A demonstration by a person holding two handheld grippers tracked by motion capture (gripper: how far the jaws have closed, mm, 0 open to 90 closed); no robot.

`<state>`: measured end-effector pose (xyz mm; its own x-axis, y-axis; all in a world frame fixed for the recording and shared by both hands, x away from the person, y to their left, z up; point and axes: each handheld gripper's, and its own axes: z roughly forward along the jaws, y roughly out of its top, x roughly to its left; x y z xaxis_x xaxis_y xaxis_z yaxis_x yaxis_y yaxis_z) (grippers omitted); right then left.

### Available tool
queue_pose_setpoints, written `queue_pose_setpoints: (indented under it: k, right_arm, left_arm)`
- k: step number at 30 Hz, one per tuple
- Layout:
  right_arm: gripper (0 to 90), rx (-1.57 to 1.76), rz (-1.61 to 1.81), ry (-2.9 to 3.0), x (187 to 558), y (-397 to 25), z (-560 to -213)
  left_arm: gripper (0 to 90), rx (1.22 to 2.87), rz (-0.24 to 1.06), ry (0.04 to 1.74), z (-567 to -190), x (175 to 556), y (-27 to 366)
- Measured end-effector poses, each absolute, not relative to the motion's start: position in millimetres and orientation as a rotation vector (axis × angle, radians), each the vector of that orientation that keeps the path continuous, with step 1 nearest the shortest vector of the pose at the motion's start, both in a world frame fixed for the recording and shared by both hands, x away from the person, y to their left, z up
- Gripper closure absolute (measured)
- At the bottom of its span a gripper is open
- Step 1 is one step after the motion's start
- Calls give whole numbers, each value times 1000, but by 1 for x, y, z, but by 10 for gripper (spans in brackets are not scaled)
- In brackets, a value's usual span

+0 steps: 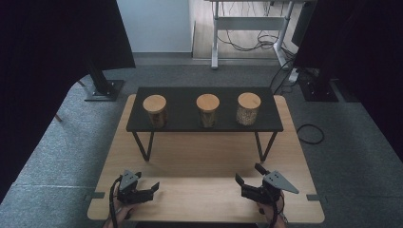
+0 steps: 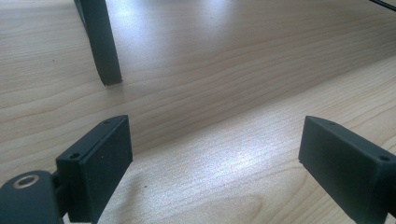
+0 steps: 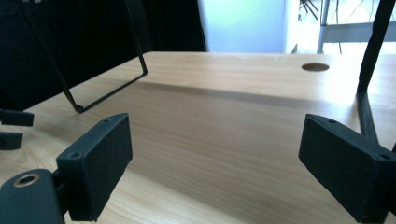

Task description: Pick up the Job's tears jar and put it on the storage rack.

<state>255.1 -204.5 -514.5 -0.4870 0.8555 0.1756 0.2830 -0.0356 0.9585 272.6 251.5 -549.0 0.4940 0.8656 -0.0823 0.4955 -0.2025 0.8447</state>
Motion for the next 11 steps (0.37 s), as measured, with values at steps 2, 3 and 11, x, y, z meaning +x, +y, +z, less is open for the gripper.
queue_pose_setpoints:
  k: [2, 3, 11]
  right_arm:
    - [89, 1199, 1549, 1762, 255, -204, -515]
    - [89, 1200, 1550, 1762, 255, -204, -516]
    - [88, 1217, 1566, 1748, 255, -208, -518]
  left_arm:
    - [91, 1855, 526, 1135, -549, 273, 252]
    - [91, 1855, 525, 1136, -549, 273, 252]
    - [89, 1859, 516, 1147, -549, 274, 252]
